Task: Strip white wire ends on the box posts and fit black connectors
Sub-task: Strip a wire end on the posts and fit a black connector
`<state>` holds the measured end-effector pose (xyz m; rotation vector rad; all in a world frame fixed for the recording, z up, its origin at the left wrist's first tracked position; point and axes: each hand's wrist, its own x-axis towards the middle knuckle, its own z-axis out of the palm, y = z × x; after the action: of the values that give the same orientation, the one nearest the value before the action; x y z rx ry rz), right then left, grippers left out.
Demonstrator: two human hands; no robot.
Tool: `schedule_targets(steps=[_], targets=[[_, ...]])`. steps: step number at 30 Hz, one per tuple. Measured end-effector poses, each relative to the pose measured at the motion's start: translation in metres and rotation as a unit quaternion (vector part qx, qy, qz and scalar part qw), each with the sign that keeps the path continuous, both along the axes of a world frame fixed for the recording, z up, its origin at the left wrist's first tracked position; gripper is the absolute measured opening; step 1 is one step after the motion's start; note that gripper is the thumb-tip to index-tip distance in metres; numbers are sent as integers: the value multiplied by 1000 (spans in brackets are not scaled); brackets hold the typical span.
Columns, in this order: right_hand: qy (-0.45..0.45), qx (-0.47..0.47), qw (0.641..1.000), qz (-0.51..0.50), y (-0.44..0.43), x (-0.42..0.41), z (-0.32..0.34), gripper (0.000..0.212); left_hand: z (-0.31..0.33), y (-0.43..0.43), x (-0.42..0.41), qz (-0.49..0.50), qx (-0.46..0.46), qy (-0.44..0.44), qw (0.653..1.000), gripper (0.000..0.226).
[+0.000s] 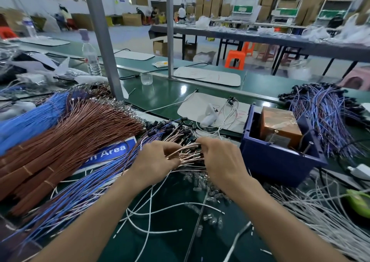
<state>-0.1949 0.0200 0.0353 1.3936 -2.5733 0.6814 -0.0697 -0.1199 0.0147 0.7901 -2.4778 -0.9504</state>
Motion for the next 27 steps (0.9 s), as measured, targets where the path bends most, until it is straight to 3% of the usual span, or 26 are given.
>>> schedule_targets(steps=[4,9,16,20,23,27], targets=[[-77,-70,995,7,9,1,14,35,5,-2,12,29,38,88,995,21],[-196,-139,970,26,45,0,22,32,46,-4,26,-19,116,168,979,13],[-257,-156,954,-15,127,-13,26,40,54,13,16,-13,36,105,994,7],[-253,-97,961,-58,177,-25,38,45,47,45,-4,-29,-43,118,992,21],[-220,-19,972,-84,209,-38,52,45,41,76,-23,-102,-32,156,982,20],[-266,25,961,-73,225,-48,59,40,30,117,-49,-164,-12,191,968,22]])
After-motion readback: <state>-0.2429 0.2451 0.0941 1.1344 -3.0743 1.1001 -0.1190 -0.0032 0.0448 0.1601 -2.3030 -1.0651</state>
